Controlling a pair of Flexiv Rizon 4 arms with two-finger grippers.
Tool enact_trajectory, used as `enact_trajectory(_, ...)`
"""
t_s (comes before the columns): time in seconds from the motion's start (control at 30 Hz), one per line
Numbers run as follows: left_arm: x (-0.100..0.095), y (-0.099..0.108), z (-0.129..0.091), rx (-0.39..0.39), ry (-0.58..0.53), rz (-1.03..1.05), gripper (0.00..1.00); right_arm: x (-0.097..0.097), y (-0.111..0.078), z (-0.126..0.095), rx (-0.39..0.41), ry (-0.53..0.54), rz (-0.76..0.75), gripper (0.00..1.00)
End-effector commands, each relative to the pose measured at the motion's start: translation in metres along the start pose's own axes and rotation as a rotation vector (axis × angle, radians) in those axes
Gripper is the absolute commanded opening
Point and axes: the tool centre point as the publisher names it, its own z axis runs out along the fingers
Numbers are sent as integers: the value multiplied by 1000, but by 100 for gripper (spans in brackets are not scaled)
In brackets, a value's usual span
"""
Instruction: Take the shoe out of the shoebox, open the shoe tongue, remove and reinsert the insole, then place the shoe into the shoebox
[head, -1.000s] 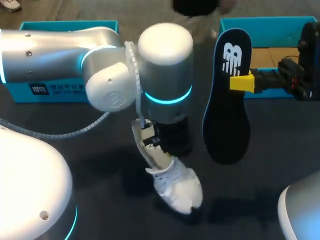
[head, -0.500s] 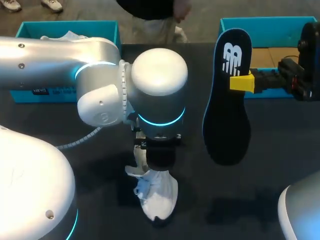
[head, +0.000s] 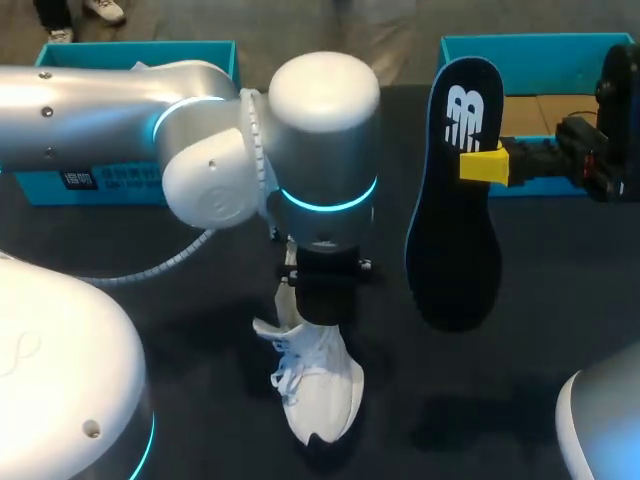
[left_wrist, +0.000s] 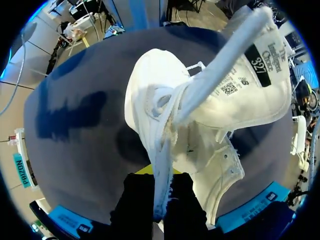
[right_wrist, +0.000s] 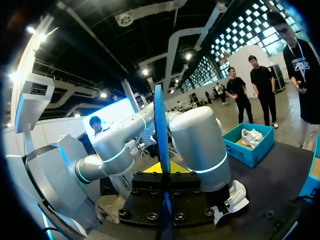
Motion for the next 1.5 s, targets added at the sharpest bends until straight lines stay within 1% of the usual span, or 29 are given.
enact_trajectory(0.03, -5, -4, -2, 31, 5, -7, 0, -3, 1, 3, 4, 3, 2, 0)
enact_trajectory(0.17, -11, -18, -3, 62, 10, -5, 0, -3, 1, 3, 4, 3, 2, 0)
enact_trajectory(0.33, -17, -28, 6, 64, 33, -2, 0, -3, 1, 3, 4, 3, 2, 0)
enact_trajectory(0.63, -23, -32, 28, 72, 76, -18, 0, -3, 1, 3, 4, 3, 2, 0)
enact_trajectory(0.93, -27, -31, 47, 58, 100, -53, 0, -3, 1, 3, 4, 3, 2, 0)
enact_trajectory(1.03, -26, -30, 50, 58, 99, -65, 7, -3, 1, 3, 4, 3, 2, 0)
enact_trajectory(1.07, -26, -29, 50, 61, 100, -71, 18, -3, 1, 3, 4, 3, 2, 0)
enact_trajectory(1.13, -26, -27, 50, 62, 96, -83, 22, -3, 1, 3, 4, 3, 2, 0)
enact_trajectory(1.17, -26, -26, 50, 64, 95, -87, 27, -3, 1, 3, 4, 3, 2, 0)
enact_trajectory(1.2, -26, -25, 49, 65, 90, -94, 42, -3, 1, 3, 4, 3, 2, 0)
enact_trajectory(1.23, -25, -24, 48, 64, 82, -101, 78, -3, 1, 3, 4, 3, 2, 0)
enact_trajectory(1.27, -25, -22, 45, 65, 67, -110, 89, -3, 1, 3, 4, 3, 2, 0)
enact_trajectory(1.3, -24, -20, 42, 67, 52, -119, 93, -3, 1, 3, 4, 3, 2, 0)
enact_trajectory(1.33, -22, -17, 36, 73, 27, -132, 100, -3, 1, 3, 4, 3, 2, 0)
enact_trajectory(1.4, -18, -12, 24, 79, -32, -159, 100, -3, 1, 3, 4, 3, 2, 0)
enact_trajectory(1.5, -12, -1, 4, 89, -150, -223, 100, -3, 1, 3, 4, 3, 2, 0)
